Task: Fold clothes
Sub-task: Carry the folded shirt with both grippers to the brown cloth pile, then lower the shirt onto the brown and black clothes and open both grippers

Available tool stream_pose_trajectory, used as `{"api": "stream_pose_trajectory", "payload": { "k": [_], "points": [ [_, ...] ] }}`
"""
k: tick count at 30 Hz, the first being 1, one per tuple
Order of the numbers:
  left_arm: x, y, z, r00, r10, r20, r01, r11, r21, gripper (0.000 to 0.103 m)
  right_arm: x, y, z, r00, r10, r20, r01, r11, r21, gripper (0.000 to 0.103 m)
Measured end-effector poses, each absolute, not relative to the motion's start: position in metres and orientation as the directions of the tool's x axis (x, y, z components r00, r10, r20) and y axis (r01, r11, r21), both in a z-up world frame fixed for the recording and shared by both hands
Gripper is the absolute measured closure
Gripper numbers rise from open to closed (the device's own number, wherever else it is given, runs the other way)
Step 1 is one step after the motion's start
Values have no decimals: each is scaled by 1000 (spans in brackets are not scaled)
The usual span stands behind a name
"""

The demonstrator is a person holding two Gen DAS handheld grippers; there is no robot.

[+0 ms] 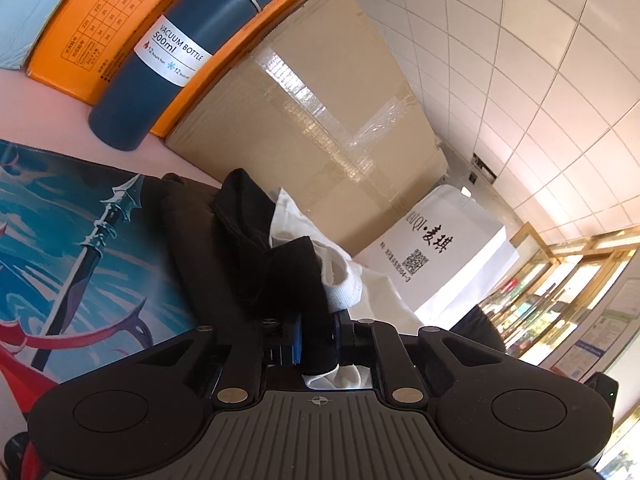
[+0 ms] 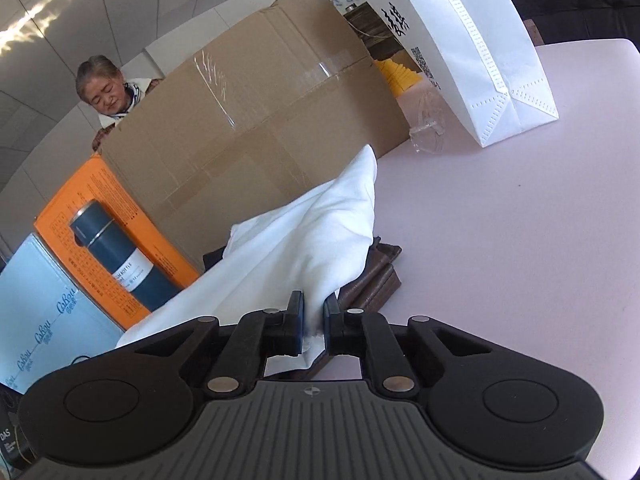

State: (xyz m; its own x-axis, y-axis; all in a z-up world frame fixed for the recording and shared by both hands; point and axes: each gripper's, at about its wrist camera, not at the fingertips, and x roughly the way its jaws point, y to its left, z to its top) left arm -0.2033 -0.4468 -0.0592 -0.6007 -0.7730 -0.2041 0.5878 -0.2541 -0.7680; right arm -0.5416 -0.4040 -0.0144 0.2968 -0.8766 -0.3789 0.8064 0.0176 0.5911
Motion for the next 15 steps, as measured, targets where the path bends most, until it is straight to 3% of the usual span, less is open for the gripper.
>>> {"api": "stream_pose_trajectory", "payload": {
  "k": [4, 10, 13, 15],
  "points": [
    [-208, -446, -62, -676, -712, -191, 498, -249, -831, 90, -564, -404, -4, 281, -896, -344, 754, -16, 657, 95],
    [-234, -436, -54, -618, -721, -312, 675, -284, -681, 89, -544, -400, -15, 117, -883, -454, 910, -88, 405, 95],
    [-243, -427, -48, -578, -746, -330, 742, -313, -593, 84, -530, -400, -25, 69, -869, -490, 949, -95, 301, 94],
    [-247, -423, -44, -548, -761, -347, 778, -311, -546, 71, -523, -399, -29, 27, -862, -506, 964, -112, 243, 87]
  ]
}}
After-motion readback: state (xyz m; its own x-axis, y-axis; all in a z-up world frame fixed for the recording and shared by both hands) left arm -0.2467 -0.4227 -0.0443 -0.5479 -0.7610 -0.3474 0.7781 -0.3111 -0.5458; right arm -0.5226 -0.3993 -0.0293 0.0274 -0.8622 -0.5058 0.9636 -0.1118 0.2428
